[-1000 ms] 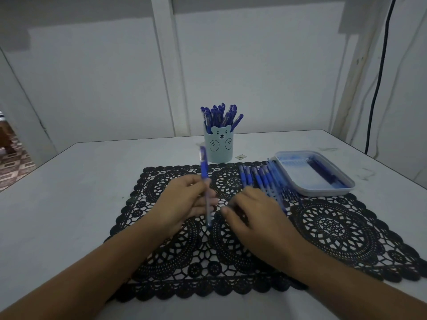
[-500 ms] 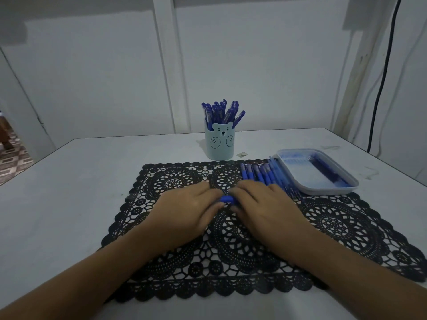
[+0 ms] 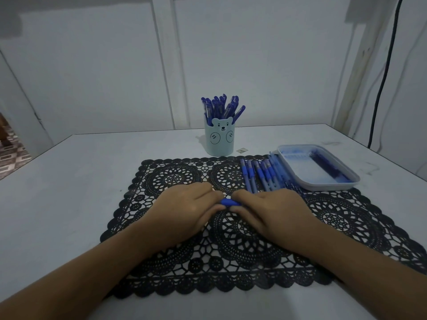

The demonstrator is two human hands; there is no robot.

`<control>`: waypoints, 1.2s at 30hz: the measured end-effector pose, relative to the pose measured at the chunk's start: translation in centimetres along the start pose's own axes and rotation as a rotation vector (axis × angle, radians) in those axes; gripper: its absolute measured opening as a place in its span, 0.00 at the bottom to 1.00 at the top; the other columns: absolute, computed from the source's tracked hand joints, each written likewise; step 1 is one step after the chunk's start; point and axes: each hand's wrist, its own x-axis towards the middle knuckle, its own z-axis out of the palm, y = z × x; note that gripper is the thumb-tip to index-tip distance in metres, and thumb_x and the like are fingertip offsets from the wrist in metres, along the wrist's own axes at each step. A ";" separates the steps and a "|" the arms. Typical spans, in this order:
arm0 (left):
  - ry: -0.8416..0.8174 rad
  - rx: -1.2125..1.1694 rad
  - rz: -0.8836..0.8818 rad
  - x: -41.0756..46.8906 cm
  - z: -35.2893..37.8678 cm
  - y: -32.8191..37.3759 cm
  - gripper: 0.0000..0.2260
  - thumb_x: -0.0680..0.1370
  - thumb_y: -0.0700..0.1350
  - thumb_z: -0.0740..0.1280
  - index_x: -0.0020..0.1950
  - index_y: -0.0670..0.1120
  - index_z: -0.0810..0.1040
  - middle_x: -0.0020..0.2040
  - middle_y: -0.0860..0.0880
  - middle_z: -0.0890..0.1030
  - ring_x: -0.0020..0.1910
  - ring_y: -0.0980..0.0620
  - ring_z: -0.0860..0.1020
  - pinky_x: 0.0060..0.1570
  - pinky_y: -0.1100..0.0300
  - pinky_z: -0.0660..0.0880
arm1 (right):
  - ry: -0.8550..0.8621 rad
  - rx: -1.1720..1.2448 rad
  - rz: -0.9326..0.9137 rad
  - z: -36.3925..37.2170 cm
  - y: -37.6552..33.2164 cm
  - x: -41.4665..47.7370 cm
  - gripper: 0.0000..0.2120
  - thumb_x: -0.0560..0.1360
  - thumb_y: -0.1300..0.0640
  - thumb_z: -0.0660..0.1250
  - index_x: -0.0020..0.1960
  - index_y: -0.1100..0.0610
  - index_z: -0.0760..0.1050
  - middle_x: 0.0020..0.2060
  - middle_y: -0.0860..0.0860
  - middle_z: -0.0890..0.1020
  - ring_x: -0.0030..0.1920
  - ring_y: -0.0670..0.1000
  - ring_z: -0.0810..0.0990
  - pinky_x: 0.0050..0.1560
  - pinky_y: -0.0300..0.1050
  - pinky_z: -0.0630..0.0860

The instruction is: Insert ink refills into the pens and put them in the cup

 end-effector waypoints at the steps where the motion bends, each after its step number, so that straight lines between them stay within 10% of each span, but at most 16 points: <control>1: -0.012 0.003 -0.010 -0.1 0.0 0.0 0.15 0.78 0.49 0.57 0.48 0.43 0.81 0.36 0.51 0.76 0.32 0.55 0.72 0.32 0.67 0.63 | -0.012 0.029 0.036 0.0 -0.1 0.1 0.15 0.76 0.42 0.53 0.46 0.50 0.74 0.25 0.45 0.75 0.21 0.43 0.68 0.21 0.29 0.55; 4: -0.051 -0.026 -0.097 -0.3 0.2 -0.5 0.15 0.77 0.49 0.56 0.49 0.45 0.80 0.37 0.53 0.76 0.31 0.57 0.72 0.31 0.71 0.62 | -0.059 0.118 0.195 0.1 -0.1 0.3 0.26 0.74 0.36 0.44 0.49 0.51 0.72 0.36 0.45 0.77 0.33 0.44 0.74 0.32 0.39 0.73; 10: -0.058 -0.132 -0.235 -0.5 0.3 -0.7 0.15 0.77 0.51 0.56 0.51 0.47 0.79 0.36 0.55 0.75 0.30 0.62 0.67 0.28 0.76 0.56 | -0.032 0.226 0.274 0.5 0.7 0.0 0.29 0.74 0.40 0.41 0.54 0.51 0.76 0.49 0.44 0.74 0.51 0.44 0.71 0.51 0.47 0.66; 17: -0.049 -0.140 -0.149 -0.4 0.5 -0.1 0.15 0.78 0.51 0.55 0.52 0.47 0.79 0.36 0.56 0.74 0.30 0.58 0.72 0.26 0.68 0.65 | -0.084 0.364 0.305 0.0 0.4 0.4 0.13 0.77 0.40 0.52 0.39 0.43 0.67 0.30 0.40 0.71 0.36 0.41 0.70 0.45 0.42 0.59; 26: -0.181 -0.526 -0.305 -0.4 0.7 -0.7 0.23 0.74 0.60 0.50 0.48 0.47 0.79 0.28 0.55 0.72 0.31 0.55 0.72 0.29 0.66 0.65 | -0.108 0.499 0.188 -0.9 0.2 0.4 0.05 0.75 0.49 0.63 0.48 0.48 0.68 0.38 0.41 0.73 0.41 0.38 0.71 0.39 0.30 0.67; 31: -0.147 -0.387 -0.287 -0.6 0.7 -0.5 0.22 0.74 0.61 0.49 0.54 0.53 0.78 0.35 0.56 0.77 0.36 0.57 0.73 0.33 0.64 0.70 | -0.063 0.421 0.275 -0.8 0.6 0.4 0.20 0.71 0.34 0.49 0.42 0.46 0.70 0.29 0.42 0.72 0.35 0.42 0.73 0.36 0.34 0.58; 36: -0.129 -0.317 -0.274 -0.8 0.7 -0.5 0.21 0.75 0.60 0.50 0.56 0.54 0.76 0.40 0.61 0.76 0.40 0.60 0.72 0.37 0.64 0.70 | -0.169 0.468 0.287 -0.8 0.9 0.2 0.08 0.72 0.43 0.64 0.48 0.42 0.68 0.35 0.41 0.74 0.38 0.38 0.72 0.38 0.34 0.60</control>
